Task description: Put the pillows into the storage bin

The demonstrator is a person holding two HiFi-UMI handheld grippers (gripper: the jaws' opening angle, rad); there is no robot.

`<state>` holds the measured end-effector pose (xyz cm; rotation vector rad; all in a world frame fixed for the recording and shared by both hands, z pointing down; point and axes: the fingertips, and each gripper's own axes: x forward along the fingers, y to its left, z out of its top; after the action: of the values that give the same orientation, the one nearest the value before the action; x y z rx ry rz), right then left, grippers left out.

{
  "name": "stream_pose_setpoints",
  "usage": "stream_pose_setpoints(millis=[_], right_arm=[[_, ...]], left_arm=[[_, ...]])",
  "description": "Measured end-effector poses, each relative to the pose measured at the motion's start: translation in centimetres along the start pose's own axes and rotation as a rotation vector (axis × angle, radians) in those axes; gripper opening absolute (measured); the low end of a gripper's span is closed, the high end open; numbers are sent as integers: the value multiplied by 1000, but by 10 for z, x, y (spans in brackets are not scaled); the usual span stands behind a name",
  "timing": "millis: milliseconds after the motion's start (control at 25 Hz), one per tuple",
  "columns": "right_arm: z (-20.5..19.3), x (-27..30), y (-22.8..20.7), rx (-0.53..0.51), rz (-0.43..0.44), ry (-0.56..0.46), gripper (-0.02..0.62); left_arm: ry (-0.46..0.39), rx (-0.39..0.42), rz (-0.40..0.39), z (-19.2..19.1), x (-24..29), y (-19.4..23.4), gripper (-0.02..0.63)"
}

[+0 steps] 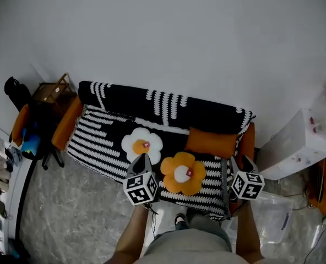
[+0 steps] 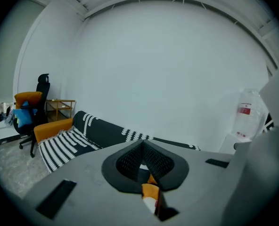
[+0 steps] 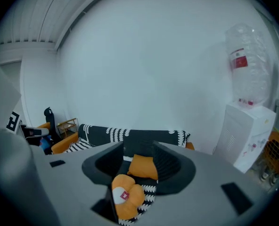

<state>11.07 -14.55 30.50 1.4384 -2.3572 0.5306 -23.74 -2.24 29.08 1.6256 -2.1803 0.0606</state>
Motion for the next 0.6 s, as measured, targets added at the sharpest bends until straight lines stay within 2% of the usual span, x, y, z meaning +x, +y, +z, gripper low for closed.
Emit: stream_pose_setpoints(millis=[360, 600], right_arm=[[11, 76, -10, -60, 44, 83, 196], [-8, 140, -12, -206, 126, 199, 199]], left_arm=[[44, -21, 69, -4, 45, 14, 11], [117, -78, 176, -41, 55, 36, 11]])
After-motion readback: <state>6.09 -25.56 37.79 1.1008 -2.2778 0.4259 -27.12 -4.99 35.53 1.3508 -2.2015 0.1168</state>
